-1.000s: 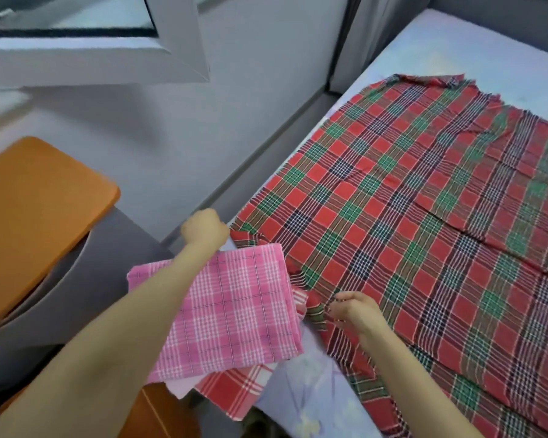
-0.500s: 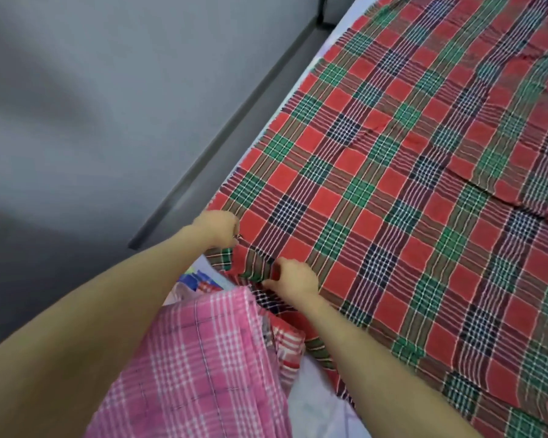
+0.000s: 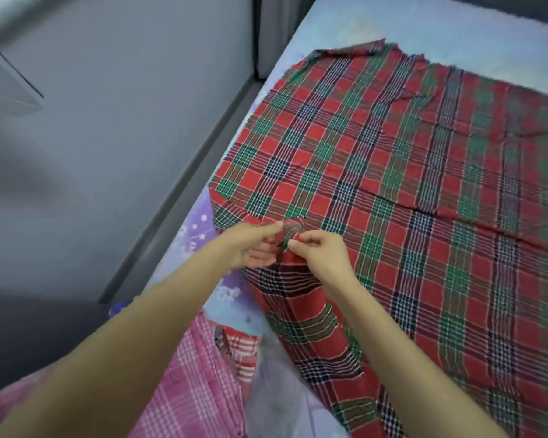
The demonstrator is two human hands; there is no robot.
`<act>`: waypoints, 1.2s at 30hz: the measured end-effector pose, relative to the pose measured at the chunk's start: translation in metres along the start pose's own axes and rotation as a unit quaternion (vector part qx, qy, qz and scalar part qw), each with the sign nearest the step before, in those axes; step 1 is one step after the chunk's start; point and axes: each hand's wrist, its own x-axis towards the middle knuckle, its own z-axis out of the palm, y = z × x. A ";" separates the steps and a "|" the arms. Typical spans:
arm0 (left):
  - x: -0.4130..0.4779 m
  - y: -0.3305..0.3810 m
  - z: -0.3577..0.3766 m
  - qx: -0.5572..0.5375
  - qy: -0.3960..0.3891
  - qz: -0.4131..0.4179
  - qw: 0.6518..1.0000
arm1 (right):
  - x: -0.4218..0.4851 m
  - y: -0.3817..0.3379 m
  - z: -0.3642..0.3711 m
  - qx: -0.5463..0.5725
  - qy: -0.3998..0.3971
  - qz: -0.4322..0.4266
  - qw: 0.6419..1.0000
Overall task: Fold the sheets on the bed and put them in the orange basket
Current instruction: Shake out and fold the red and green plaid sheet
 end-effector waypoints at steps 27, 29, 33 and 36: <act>-0.273 -0.138 0.540 -0.022 0.010 0.254 0.967 | -0.368 0.154 -0.410 0.018 0.380 0.039 0.924; -0.299 -0.155 0.601 -0.044 -0.029 0.240 0.969 | -0.400 0.179 -0.464 0.032 0.411 0.044 0.910; -0.336 -0.189 0.705 -0.024 -0.068 0.250 0.965 | -0.452 0.220 -0.552 0.058 0.460 0.059 0.884; -0.348 -0.210 0.762 -0.015 -0.067 0.258 0.964 | -0.478 0.246 -0.599 0.057 0.479 0.075 0.873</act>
